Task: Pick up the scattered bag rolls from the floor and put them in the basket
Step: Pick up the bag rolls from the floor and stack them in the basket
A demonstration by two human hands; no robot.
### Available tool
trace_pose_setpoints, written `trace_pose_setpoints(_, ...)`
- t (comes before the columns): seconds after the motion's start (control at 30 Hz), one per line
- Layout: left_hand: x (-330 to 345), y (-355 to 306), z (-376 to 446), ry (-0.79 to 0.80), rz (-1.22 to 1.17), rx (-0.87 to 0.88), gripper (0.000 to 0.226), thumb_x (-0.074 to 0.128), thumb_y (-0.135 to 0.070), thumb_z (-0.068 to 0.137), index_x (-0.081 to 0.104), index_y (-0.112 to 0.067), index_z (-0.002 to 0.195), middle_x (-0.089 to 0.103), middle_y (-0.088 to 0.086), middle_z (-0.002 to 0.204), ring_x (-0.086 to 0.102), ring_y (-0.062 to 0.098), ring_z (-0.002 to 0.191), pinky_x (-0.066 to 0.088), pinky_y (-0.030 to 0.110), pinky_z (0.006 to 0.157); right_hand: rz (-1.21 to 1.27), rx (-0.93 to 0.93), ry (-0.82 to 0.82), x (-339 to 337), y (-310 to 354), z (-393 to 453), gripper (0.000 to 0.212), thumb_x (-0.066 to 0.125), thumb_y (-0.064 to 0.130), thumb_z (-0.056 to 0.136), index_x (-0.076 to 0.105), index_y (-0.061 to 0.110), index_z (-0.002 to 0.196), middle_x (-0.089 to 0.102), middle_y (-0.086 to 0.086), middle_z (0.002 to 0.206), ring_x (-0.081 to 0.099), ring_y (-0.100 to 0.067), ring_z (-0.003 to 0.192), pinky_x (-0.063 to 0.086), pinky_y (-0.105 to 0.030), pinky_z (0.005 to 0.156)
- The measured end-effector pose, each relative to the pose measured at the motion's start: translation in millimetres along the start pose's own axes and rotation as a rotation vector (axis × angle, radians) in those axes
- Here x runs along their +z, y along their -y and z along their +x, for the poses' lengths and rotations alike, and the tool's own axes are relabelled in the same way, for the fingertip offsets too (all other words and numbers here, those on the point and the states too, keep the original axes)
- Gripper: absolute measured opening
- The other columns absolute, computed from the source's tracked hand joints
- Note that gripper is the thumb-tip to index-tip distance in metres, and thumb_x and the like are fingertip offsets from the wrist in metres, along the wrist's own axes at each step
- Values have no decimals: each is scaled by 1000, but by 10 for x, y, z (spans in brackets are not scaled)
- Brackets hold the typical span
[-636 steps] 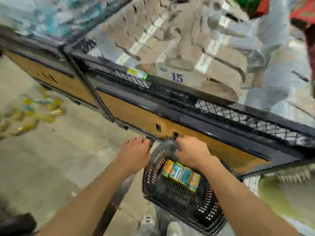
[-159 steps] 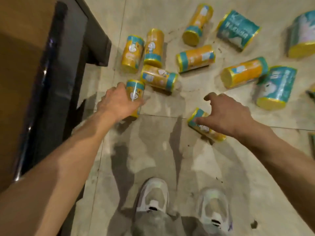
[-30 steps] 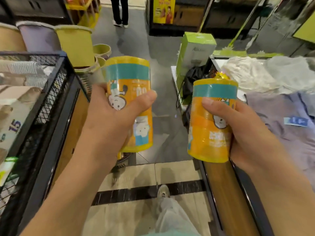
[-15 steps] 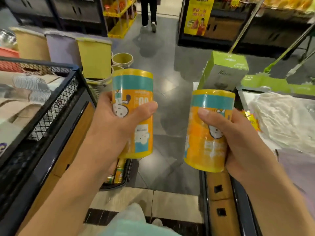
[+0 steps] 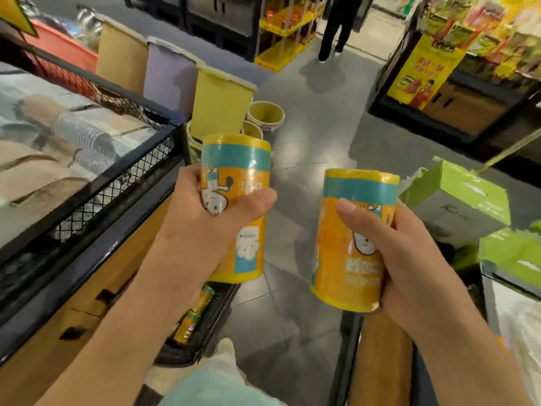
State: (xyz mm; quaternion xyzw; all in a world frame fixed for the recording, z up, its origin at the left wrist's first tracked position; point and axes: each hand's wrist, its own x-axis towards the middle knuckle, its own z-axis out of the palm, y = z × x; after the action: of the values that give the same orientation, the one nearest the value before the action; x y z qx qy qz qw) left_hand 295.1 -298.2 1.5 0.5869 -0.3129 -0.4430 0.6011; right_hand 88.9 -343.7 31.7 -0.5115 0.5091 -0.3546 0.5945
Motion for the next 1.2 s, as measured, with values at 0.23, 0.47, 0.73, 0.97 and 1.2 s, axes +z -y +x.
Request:
trace_pose_setpoints(0.23,-290,-50,521,-265,-26,22,69,92,-44,45,55,-35,103,74,-13,89,74,12,85,60,45,78,-59,1,234,488,206,947,54,87,40,68,64,27,115,77,-4,96,77,-23,85,63,-45,67)
trace_pose_setpoints(0.47,-539,24,800,-572,-45,47,74,92,-43,52,54,-27,114,73,-15,89,73,4,80,58,24,66,-171,-23,603,1031,228,1843,47,88,40,63,67,38,105,77,-1,96,76,-24,88,64,-45,74)
trace_pose_setpoints(0.73,-610,435,850,-892,-1,-56,57,86,-41,64,49,-27,105,68,-21,76,65,-5,68,52,13,60,-450,-64,1050,1760,-106,2784,46,79,44,65,61,37,107,72,4,94,72,-11,84,58,-40,75)
trace_pose_setpoints(0.97,-873,1204,667,-1007,84,-174,61,83,-34,66,46,-28,114,70,-18,93,70,1,80,55,16,69,-728,-194,1389,2385,-918,3061,51,81,38,68,50,36,109,64,16,91,63,-4,76,52,-21,66)
trace_pose_setpoints(1.2,-1381,2926,738,-714,566,-427,72,82,-48,66,43,-40,126,60,-19,107,64,7,92,57,35,78,-1136,-454,1556,2668,-2722,3400,70,81,45,75,43,34,132,51,8,115,57,-14,101,53,-42,85)
